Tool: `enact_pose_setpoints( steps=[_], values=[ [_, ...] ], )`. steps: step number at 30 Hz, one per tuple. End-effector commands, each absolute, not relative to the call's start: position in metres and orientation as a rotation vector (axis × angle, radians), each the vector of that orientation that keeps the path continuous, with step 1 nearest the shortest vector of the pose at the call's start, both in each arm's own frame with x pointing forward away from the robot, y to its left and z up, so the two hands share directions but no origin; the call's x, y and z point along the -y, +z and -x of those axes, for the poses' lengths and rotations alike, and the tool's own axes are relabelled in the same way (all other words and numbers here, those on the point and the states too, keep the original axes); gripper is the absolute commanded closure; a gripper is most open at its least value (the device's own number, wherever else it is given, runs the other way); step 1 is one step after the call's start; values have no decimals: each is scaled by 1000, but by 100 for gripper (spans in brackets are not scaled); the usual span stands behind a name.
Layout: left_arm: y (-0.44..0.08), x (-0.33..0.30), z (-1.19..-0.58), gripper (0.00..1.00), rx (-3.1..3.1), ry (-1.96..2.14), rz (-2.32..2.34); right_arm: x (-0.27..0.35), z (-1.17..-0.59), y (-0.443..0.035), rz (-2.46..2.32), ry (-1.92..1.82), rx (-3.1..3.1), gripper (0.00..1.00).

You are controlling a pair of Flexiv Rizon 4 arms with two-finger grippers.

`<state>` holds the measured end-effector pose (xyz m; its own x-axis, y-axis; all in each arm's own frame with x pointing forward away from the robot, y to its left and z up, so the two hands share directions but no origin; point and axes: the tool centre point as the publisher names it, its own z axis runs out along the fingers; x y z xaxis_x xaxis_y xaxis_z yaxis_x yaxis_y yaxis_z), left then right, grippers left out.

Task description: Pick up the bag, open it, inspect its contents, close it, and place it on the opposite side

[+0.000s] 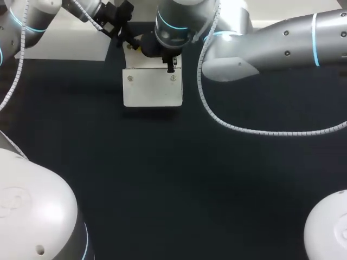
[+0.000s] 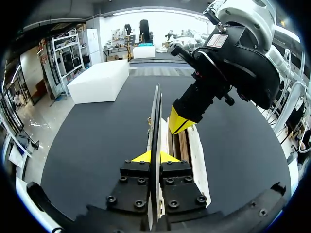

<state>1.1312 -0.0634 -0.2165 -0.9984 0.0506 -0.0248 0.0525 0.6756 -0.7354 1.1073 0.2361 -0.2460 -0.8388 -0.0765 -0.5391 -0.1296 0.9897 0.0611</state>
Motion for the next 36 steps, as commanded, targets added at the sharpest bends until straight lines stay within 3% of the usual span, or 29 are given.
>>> enact_pose_setpoints(
  steps=[1,36],
  values=[
    [-215,61,-1130,100,-2868,-1267,-88,-240,-1110,-249,144,112,-2584,100],
    [-218,69,-1110,100,-2890,-1374,-35,-232,-1062,-296,147,95,-2659,100]
  ],
)
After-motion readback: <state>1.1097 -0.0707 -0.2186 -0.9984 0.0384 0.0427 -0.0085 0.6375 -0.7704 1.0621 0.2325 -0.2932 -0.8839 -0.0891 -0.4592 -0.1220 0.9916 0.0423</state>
